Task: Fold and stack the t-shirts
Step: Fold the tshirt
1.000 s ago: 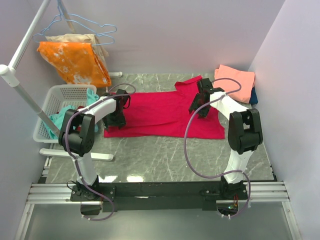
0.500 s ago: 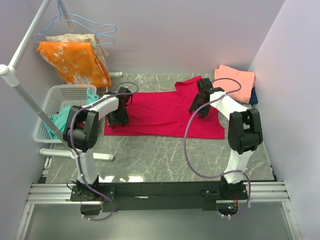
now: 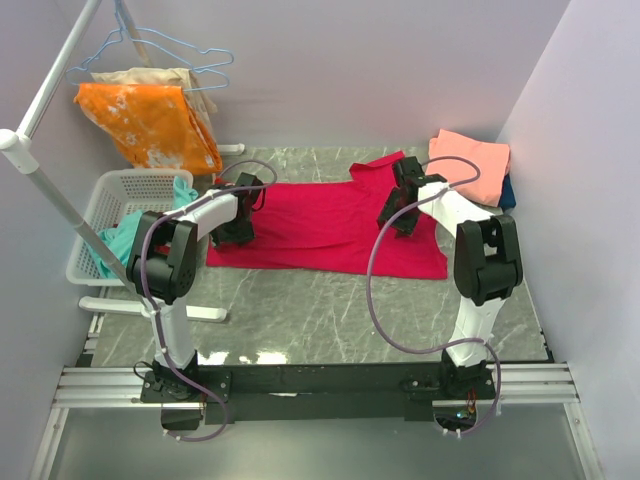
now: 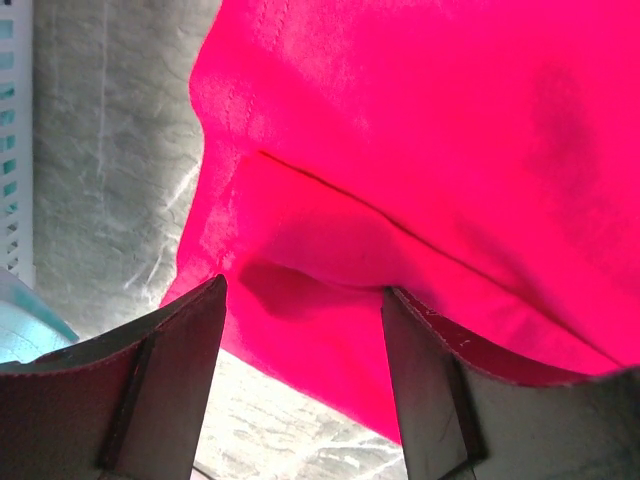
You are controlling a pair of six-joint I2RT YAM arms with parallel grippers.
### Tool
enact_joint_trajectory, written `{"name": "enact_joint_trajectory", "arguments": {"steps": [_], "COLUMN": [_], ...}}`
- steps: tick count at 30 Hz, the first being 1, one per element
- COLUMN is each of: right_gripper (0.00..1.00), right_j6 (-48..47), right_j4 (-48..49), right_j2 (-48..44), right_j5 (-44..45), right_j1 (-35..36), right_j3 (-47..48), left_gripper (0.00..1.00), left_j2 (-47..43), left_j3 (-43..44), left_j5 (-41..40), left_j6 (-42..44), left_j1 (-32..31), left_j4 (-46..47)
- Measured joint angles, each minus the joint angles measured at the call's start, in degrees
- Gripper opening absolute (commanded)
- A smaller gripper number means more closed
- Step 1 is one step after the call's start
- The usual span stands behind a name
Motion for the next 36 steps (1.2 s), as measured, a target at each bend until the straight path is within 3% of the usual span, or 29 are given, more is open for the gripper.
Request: {"name": "enact_joint_trajectory", "arguments": {"steps": [13, 28, 36], "right_gripper": [0.56, 0.54, 0.52], "right_j6": [-0.6, 2.5, 3.9], "right_j4": [-1.0, -5.2, -5.6], "right_j2": [0.0, -1.4, -1.6], "right_j5": [0.3, 4.3, 2.9], "right_j1": [1.0, 1.2, -1.7], "right_j3": [-0.1, -10.0, -10.6], "left_gripper": [0.72, 0.72, 0.73], "left_j2": [-0.3, -7.5, -7.0], "left_j3": [-0.4, -9.7, -10.2], "left_j5": [-1.9, 0.8, 0.3], "left_j6": [-0.7, -1.1, -1.1], "left_j1": [0.0, -0.1, -0.2], "left_j4": [2.0, -0.6, -1.2]}}
